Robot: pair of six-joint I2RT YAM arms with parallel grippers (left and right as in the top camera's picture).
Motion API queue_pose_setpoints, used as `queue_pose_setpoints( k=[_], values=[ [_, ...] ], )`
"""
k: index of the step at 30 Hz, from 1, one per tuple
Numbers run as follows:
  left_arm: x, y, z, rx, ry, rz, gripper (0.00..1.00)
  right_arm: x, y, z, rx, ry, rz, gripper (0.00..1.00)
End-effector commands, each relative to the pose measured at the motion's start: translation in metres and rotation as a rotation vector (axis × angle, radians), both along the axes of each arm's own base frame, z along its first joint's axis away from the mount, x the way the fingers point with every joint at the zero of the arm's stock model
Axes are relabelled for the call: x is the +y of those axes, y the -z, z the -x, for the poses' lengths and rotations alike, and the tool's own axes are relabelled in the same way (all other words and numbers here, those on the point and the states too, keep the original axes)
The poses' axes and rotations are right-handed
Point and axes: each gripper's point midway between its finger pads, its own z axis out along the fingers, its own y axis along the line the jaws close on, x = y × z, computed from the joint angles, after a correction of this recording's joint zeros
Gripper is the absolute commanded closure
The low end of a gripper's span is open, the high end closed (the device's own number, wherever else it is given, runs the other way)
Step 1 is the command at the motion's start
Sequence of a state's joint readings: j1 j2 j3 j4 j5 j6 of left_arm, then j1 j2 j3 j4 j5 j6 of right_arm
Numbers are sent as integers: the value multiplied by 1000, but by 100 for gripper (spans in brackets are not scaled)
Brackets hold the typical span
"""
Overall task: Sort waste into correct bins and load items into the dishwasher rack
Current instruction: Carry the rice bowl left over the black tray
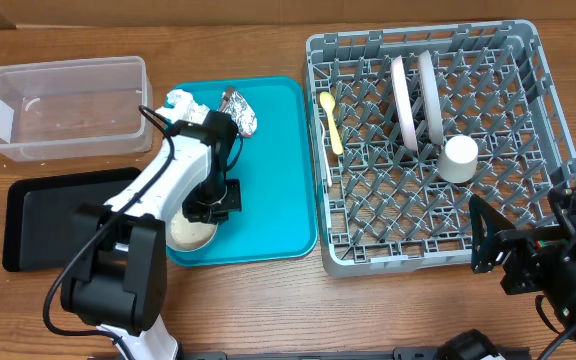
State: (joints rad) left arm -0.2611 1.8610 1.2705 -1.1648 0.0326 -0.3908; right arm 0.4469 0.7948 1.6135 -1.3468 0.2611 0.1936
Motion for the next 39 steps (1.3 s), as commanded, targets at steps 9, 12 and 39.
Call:
queue_pose_setpoints(
  k=[9, 12, 39],
  values=[
    [4, -114, -36, -332, -66, 59, 96, 1, -1, 0, -6, -7, 1, 0],
    [24, -141, -33, -414, -120, 66, 96, 1, -1, 0, -6, -7, 1, 0],
    [170, -106, -19, -882, -271, 676, 96, 1, -1, 0, -6, -7, 1, 0]
  ],
)
